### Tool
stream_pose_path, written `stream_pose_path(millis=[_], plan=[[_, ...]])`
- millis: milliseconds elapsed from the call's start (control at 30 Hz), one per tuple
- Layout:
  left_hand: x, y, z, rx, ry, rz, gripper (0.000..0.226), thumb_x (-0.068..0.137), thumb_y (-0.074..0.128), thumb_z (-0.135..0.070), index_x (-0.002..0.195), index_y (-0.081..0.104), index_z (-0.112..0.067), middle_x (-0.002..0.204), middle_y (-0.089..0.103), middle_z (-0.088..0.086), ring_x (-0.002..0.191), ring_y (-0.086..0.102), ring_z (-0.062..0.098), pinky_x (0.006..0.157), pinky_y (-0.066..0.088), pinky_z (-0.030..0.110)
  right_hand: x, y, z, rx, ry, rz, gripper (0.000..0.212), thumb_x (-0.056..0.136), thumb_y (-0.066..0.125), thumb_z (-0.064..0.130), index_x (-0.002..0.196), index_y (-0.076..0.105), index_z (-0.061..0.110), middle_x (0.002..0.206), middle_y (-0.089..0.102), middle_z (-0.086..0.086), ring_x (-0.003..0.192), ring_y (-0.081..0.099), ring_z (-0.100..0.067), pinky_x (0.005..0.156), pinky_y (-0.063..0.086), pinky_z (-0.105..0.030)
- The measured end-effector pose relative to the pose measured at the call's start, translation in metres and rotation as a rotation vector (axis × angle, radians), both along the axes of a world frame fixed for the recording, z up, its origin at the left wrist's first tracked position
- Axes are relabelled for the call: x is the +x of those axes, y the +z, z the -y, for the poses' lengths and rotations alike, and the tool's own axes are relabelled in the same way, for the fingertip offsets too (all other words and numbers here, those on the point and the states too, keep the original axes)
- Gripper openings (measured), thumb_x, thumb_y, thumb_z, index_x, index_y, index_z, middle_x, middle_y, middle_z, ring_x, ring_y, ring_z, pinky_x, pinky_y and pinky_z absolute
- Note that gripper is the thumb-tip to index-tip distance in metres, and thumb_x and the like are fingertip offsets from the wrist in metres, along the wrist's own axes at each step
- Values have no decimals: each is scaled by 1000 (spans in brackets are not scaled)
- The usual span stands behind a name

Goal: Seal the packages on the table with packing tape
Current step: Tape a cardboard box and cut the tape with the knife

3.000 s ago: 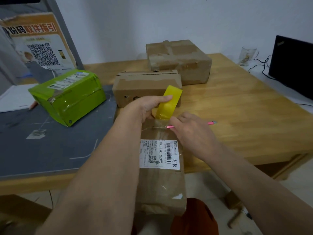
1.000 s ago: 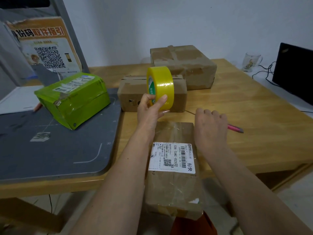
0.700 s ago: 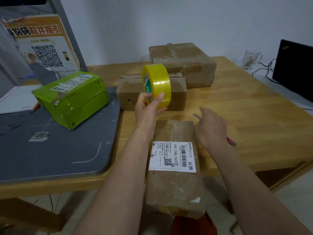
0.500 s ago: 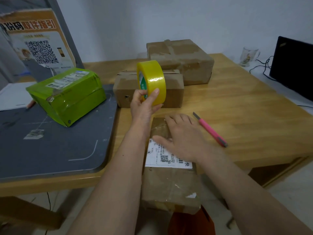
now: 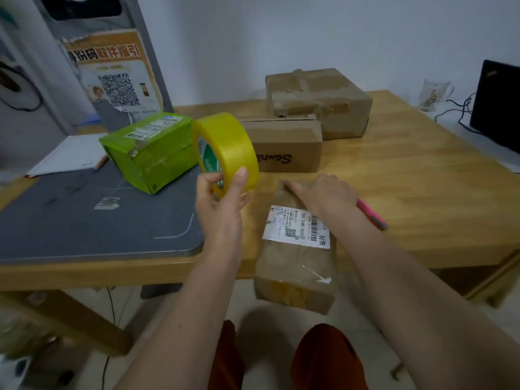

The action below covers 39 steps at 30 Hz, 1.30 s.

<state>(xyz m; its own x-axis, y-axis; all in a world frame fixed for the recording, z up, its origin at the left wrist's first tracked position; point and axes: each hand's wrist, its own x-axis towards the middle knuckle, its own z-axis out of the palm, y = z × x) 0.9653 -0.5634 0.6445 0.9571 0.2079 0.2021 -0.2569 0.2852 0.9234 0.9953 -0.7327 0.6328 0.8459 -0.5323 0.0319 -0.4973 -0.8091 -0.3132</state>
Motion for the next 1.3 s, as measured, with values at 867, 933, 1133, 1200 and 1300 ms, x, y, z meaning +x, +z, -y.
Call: stream_pose_path(millis=[867, 933, 1133, 1200, 1300], plan=[[37, 92, -86, -151, 428, 345, 26, 88, 72, -19, 92, 47, -12, 87, 60, -14, 90, 66, 10, 82, 58, 43, 5, 44, -6, 1710, -150, 650, 23, 92, 62, 33, 112, 59, 22, 115, 64, -6, 103, 63, -26, 62, 59, -48], [46, 98, -101, -172, 437, 364, 24, 90, 70, -16, 90, 45, -14, 90, 56, -8, 83, 64, 1, 78, 59, 37, 31, 62, -41, 1707, -96, 663, 20, 91, 63, 31, 110, 58, 24, 112, 62, -4, 101, 61, -25, 68, 60, -49], [68, 100, -139, -154, 419, 363, 22, 93, 67, -19, 89, 45, -17, 102, 60, 6, 89, 66, 7, 81, 58, 34, 114, 101, -147, 1714, 30, 633, 12, 91, 56, 27, 99, 62, 20, 98, 69, -5, 88, 66, -21, 73, 60, -46], [75, 96, -148, -139, 395, 368, 21, 93, 66, -17, 89, 45, -17, 100, 61, 4, 88, 67, 6, 79, 58, 34, 139, 101, -170, 1662, 15, 631, 30, 91, 59, 34, 117, 60, 17, 113, 65, -10, 98, 65, -27, 84, 57, -52], [81, 85, -156, -111, 321, 371, 21, 91, 67, -17, 91, 46, -16, 98, 64, 1, 90, 67, 9, 81, 58, 37, 162, 95, -189, 1615, 38, 548, 65, 90, 58, 53, 144, 39, 23, 142, 48, -8, 124, 52, -32, 103, 45, -53]])
